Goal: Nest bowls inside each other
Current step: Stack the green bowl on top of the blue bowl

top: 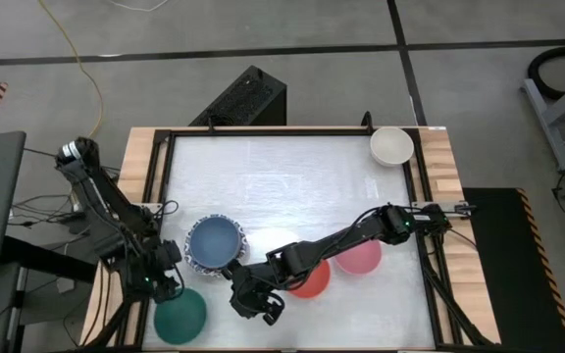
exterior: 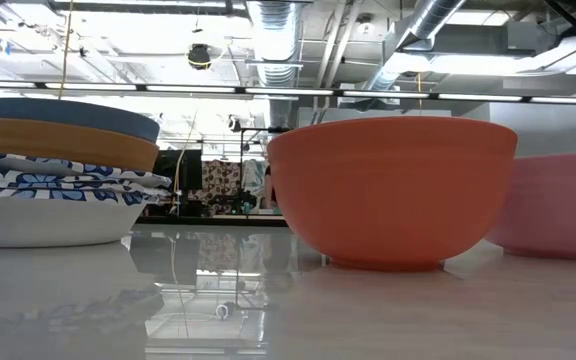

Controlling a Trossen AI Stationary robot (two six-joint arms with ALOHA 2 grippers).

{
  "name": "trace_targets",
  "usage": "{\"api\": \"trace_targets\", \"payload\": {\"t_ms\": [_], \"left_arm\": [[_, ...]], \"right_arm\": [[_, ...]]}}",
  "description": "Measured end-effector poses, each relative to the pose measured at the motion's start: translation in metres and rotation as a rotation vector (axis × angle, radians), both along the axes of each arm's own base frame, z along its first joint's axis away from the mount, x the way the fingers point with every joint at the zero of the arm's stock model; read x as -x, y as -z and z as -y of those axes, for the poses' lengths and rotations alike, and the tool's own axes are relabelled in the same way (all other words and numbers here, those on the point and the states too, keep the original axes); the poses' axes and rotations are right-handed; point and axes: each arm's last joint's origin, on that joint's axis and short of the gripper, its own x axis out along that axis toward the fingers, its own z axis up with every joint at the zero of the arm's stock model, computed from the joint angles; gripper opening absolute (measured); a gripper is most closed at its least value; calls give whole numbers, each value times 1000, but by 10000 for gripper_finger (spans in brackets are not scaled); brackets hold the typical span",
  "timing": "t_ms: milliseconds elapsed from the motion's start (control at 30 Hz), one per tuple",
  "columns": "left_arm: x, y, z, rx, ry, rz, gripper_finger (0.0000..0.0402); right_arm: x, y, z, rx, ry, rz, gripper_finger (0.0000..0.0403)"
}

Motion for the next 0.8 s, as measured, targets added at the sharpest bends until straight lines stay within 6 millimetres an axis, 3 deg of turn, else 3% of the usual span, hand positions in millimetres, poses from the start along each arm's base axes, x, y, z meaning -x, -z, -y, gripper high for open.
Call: {"api": "trace_targets", "payload": {"t_ms": [300, 600, 700, 800], "left_arm": [[1, 16, 2, 94, -2, -14, 263], [-5, 37, 14, 11, 61, -112, 261], [-7, 41, 18, 19, 86, -136, 236], [-7, 41, 17, 24, 85, -145, 177]], "right_arm": [[-3, 0, 8, -30, 43, -17, 131], [-1, 1, 4, -25, 35, -30, 131], [0, 2, 3, -24, 33, -34, 131], [0, 2, 3, -23, 33, -34, 131]]}}
